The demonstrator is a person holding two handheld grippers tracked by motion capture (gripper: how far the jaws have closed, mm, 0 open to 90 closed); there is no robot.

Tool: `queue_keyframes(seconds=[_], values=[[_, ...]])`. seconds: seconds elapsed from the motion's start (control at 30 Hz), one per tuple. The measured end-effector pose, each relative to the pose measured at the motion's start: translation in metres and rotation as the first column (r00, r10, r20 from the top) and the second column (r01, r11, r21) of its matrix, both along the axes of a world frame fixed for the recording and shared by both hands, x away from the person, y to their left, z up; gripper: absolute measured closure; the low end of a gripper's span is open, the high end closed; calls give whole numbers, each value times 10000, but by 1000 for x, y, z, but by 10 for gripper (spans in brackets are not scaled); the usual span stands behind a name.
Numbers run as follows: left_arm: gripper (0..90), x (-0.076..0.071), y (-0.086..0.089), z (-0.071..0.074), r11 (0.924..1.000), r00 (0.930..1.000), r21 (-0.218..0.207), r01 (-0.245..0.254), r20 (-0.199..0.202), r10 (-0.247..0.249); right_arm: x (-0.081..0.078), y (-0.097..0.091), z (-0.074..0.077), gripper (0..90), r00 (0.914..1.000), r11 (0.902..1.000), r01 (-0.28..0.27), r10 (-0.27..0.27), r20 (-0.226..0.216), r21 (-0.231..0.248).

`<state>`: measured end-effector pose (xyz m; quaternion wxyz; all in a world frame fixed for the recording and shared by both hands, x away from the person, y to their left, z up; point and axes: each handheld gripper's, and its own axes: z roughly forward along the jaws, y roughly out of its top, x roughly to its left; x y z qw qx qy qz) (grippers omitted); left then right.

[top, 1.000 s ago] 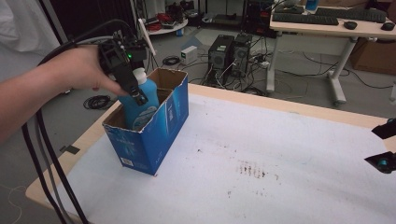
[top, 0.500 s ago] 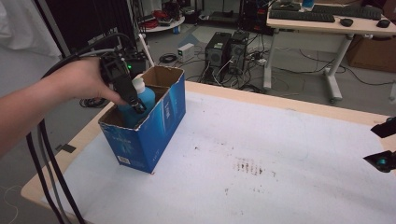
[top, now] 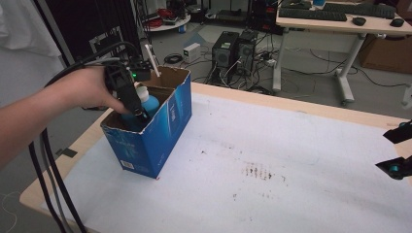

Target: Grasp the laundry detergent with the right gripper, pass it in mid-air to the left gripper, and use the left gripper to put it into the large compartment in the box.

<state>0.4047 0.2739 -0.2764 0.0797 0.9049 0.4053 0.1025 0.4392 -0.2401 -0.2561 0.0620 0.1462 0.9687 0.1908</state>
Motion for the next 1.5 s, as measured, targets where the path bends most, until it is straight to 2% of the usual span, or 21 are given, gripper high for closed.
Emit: queue_keyframes(seconds=[0.17, 0.3, 0.73, 0.93, 1.5], values=[[381, 0, 1, -3, 10000, 10000, -71, 5, 69, -4, 0, 0, -1, 194, 10000, 10000, -2, 2, 1, -20], [380, 1, -1, -3, 9999, 9999, -12, 154, 39, -154, 0, 1, -1, 194, 10000, 10000, 18, -18, -29, -38], [379, 6, 1, -4, 9998, 9999, -112, 134, -54, -134, 0, 0, -2, 194, 10000, 9999, 7, -8, -50, -119], [378, 6, -1, -4, 9995, 9995, 76, 292, -124, -291, 0, 1, -2, 194, 10000, 9999, -2, 1, -64, -131], [374, 8, 0, -4, 9994, 9993, 149, 303, -243, -300, 0, 0, -2, 194, 10000, 9999, 26, -27, -78, -148]])
